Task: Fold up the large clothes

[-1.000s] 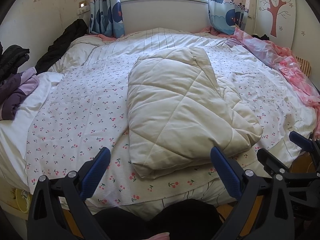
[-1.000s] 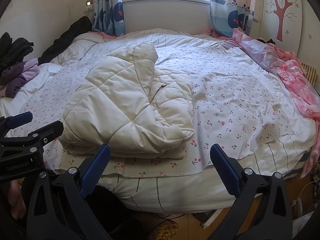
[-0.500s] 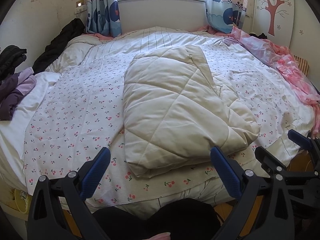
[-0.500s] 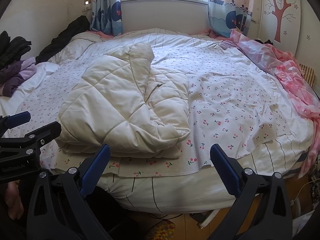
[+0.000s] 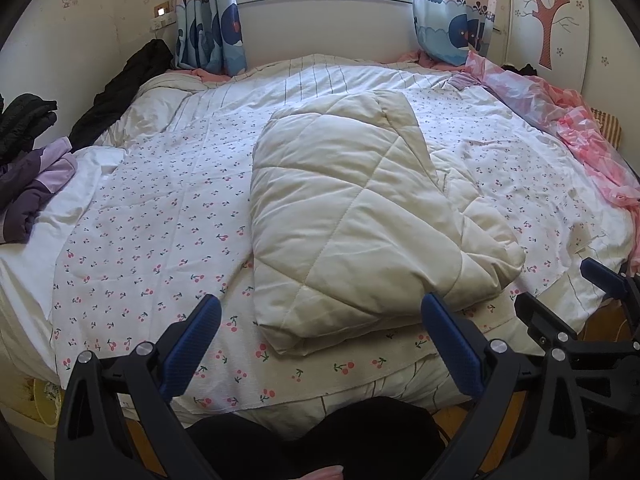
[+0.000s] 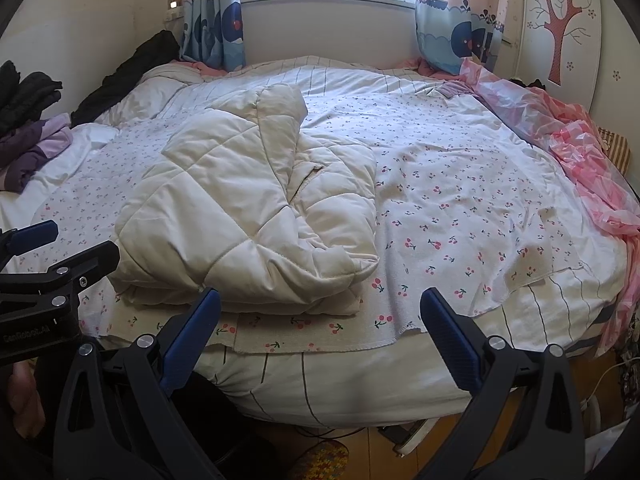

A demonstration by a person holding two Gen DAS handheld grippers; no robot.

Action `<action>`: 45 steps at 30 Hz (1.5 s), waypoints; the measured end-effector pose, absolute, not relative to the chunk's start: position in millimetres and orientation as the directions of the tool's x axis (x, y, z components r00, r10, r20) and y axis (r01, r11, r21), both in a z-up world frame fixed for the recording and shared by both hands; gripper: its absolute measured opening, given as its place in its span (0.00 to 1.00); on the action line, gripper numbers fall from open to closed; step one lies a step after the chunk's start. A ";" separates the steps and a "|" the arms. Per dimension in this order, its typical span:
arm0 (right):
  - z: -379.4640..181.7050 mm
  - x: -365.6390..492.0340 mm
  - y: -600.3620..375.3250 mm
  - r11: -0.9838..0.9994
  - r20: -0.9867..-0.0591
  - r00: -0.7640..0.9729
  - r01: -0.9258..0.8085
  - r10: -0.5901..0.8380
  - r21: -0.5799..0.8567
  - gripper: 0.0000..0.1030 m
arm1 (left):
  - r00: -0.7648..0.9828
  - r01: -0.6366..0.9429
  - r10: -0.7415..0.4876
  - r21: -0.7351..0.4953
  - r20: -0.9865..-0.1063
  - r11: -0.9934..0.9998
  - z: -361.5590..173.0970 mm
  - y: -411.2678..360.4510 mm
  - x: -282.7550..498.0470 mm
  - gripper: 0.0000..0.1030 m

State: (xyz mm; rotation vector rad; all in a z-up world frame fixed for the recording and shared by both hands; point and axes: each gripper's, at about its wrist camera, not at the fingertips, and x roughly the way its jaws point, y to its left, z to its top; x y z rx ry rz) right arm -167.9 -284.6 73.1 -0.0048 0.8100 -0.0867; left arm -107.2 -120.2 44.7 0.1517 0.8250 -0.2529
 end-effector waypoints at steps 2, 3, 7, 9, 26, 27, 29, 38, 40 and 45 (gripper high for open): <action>72.8 -168.4 -286.5 0.996 -0.723 0.686 0.078 -0.078 -0.034 0.93 | 0.654 0.280 -0.158 0.043 -0.740 0.959 44.9 -121.1 -107.4 0.93; 72.7 -168.5 -286.4 0.996 -0.723 0.686 0.078 -0.078 -0.033 0.93 | 0.655 0.279 -0.155 0.047 -0.739 0.959 45.2 -121.5 -107.6 0.93; 72.3 -168.6 -286.4 0.996 -0.724 0.685 0.079 -0.079 -0.034 0.93 | 0.661 0.277 -0.147 0.057 -0.736 0.959 45.6 -122.2 -108.6 0.93; 72.2 -168.6 -286.5 0.996 -0.723 0.686 0.078 -0.079 -0.035 0.93 | 0.661 0.278 -0.146 0.059 -0.736 0.959 45.7 -123.0 -109.5 0.93; 69.5 -167.3 -287.7 0.997 -0.729 0.681 0.075 -0.073 -0.030 0.93 | 0.665 0.275 -0.139 0.068 -0.734 0.959 45.0 -123.1 -109.7 0.93; 69.5 -167.3 -287.3 0.997 -0.729 0.681 0.075 -0.074 -0.031 0.93 | 0.664 0.276 -0.140 0.067 -0.734 0.959 45.0 -123.1 -109.7 0.93; 69.6 -167.3 -287.1 0.997 -0.729 0.681 0.075 -0.074 -0.032 0.93 | 0.665 0.276 -0.139 0.068 -0.734 0.959 45.1 -123.3 -109.9 0.93; 69.3 -167.6 -287.7 0.997 -0.730 0.680 0.074 -0.071 -0.029 0.93 | 0.666 0.264 -0.135 0.062 -0.733 0.963 45.4 -122.2 -109.7 0.93; 69.4 -167.5 -287.0 0.997 -0.729 0.680 0.075 -0.073 -0.031 0.93 | 0.668 0.257 -0.126 0.069 -0.734 0.964 45.7 -122.9 -110.4 0.93; 68.2 -166.7 -287.9 0.997 -0.731 0.679 0.070 -0.067 -0.026 0.93 | 0.662 0.259 -0.113 0.085 -0.741 0.962 44.0 -125.6 -110.7 0.93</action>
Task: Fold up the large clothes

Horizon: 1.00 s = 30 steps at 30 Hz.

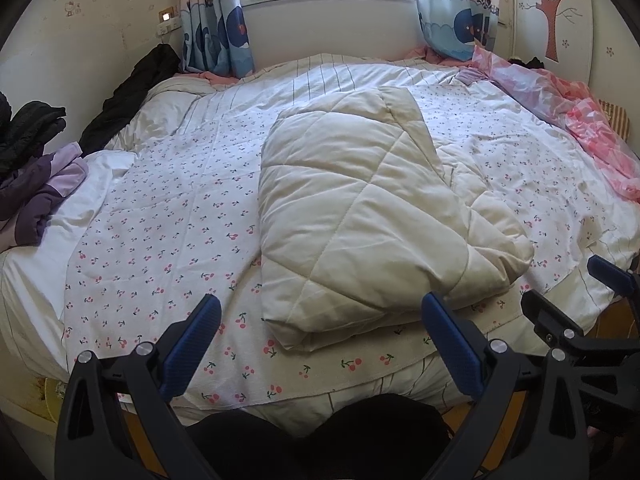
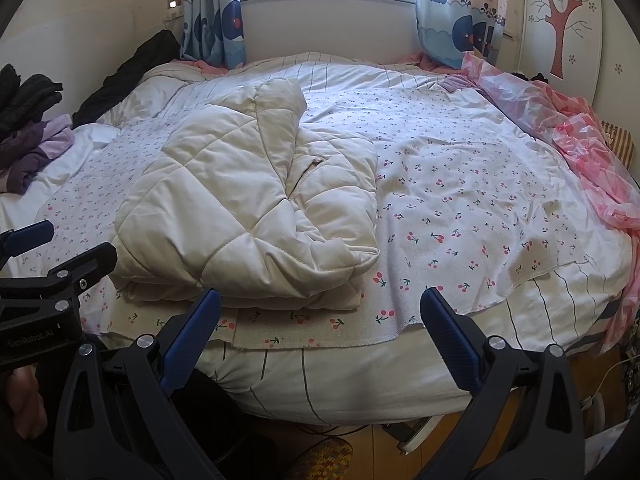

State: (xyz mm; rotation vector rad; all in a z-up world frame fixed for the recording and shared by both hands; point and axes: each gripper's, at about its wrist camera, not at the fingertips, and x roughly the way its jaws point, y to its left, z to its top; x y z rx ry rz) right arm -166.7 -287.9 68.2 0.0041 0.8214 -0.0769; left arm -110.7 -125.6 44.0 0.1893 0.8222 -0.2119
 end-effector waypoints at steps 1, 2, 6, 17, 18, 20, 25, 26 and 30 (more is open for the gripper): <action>67.8 -166.6 -287.7 0.997 -0.732 0.678 0.069 -0.066 -0.026 0.93 | 0.660 0.260 -0.114 0.084 -0.742 0.962 43.8 -125.8 -110.6 0.93; 67.5 -166.1 -287.7 0.997 -0.733 0.677 0.068 -0.065 -0.025 0.93 | 0.660 0.261 -0.114 0.084 -0.743 0.962 43.5 -126.1 -110.6 0.93; 66.3 -165.4 -288.6 0.998 -0.735 0.675 0.066 -0.061 -0.021 0.93 | 0.656 0.262 -0.116 0.080 -0.746 0.962 42.9 -126.0 -110.0 0.93; 63.9 -164.5 -289.5 0.998 -0.742 0.669 0.067 -0.054 -0.012 0.93 | 0.651 0.242 -0.087 0.097 -0.754 0.965 39.0 -123.9 -111.4 0.93; 64.0 -164.6 -289.7 0.998 -0.741 0.670 0.067 -0.054 -0.012 0.93 | 0.655 0.243 -0.083 0.106 -0.751 0.964 39.5 -124.3 -112.0 0.93; 64.3 -164.8 -289.4 0.998 -0.740 0.671 0.067 -0.055 -0.013 0.93 | 0.649 0.245 -0.084 0.103 -0.756 0.964 39.0 -124.5 -111.7 0.93; 65.3 -165.5 -291.3 0.998 -0.738 0.672 0.067 -0.055 -0.014 0.93 | 0.625 0.253 -0.102 0.077 -0.774 0.964 35.1 -124.4 -108.9 0.93; 65.4 -165.8 -291.8 0.998 -0.738 0.672 0.068 -0.056 -0.013 0.93 | 0.628 0.251 -0.100 0.079 -0.772 0.965 35.5 -124.4 -109.1 0.93; 65.7 -166.0 -291.9 0.998 -0.739 0.672 0.069 -0.055 -0.011 0.93 | 0.632 0.247 -0.105 0.071 -0.768 0.966 37.0 -123.2 -109.3 0.93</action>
